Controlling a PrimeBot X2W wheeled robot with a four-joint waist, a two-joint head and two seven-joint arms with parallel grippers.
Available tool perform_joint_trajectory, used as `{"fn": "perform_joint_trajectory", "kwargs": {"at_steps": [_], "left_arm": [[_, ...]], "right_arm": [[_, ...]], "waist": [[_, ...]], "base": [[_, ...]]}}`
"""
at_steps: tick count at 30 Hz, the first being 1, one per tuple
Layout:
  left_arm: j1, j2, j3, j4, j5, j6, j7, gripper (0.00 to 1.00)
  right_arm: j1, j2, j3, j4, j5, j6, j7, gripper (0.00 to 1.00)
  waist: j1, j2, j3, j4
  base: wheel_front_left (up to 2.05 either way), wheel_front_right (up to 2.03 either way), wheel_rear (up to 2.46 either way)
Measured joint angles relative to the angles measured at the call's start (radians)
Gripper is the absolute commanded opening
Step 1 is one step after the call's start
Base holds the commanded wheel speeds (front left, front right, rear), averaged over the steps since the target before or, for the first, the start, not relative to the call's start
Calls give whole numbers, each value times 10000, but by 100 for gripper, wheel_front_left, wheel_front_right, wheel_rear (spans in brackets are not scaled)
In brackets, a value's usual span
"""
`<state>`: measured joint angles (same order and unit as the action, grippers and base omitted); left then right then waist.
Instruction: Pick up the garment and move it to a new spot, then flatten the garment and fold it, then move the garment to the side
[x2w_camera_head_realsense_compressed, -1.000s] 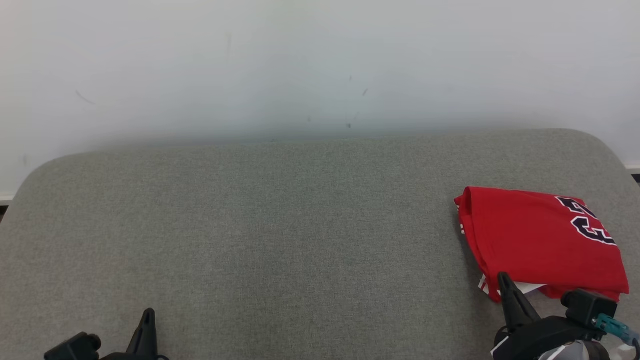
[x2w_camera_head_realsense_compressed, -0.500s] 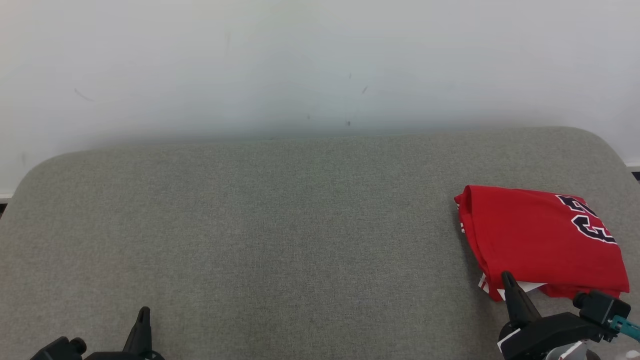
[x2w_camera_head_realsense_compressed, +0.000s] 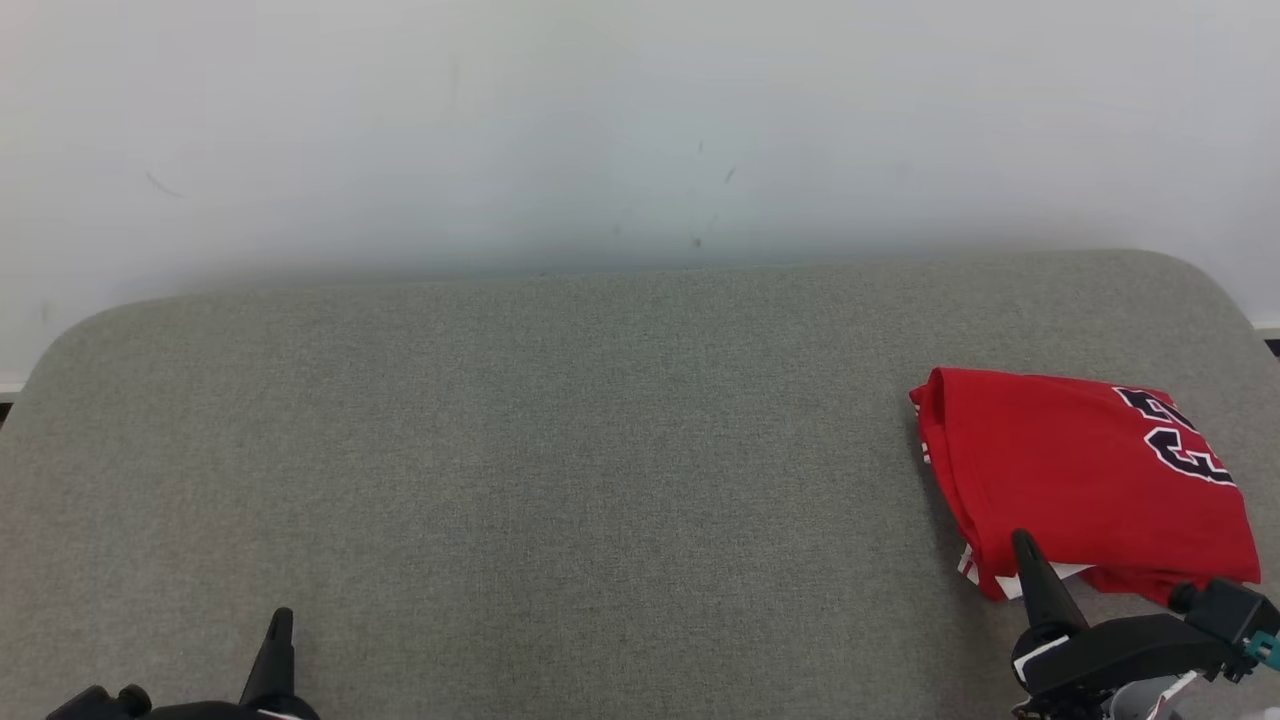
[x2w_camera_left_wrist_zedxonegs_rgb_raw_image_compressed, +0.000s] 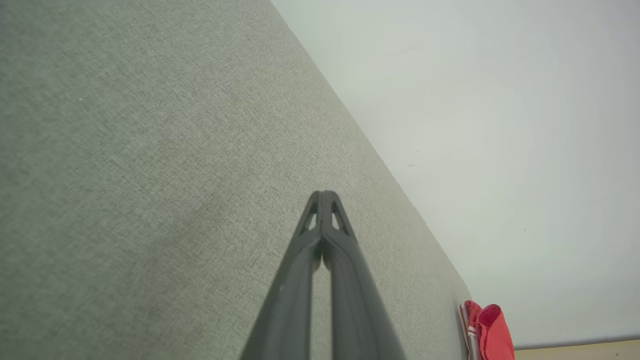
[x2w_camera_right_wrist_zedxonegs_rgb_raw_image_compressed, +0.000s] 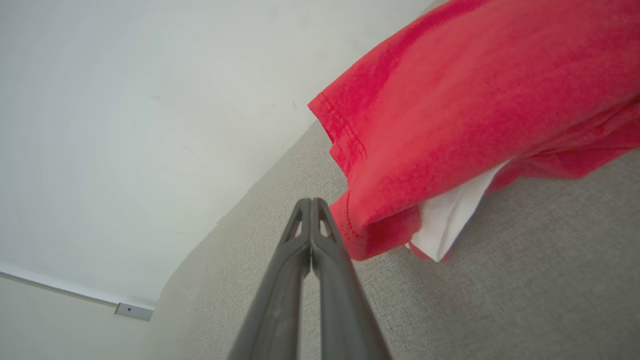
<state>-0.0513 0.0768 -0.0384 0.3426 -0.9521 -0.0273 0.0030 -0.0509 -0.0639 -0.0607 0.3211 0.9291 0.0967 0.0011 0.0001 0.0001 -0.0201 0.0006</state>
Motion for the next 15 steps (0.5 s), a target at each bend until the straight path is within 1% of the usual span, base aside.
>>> {"fn": "perform_joint_trajectory", "kwargs": {"at_steps": [12, 15], "left_arm": [[-111, -100, 314, -71, -1499, -186, 257, 0], [-167, -113, 380, -115, -1919, -272, 357, 0]], "right_arm": [[-11, 35, -173, -40, 1555, 19, 267, 0], [-17, 42, -224, -46, 1977, 84, 349, 0]], "waist": [[0, -1, 53, -1], [0, 0, 66, -2]], "base": [[0, 0, 0], [0, 0, 0]]}}
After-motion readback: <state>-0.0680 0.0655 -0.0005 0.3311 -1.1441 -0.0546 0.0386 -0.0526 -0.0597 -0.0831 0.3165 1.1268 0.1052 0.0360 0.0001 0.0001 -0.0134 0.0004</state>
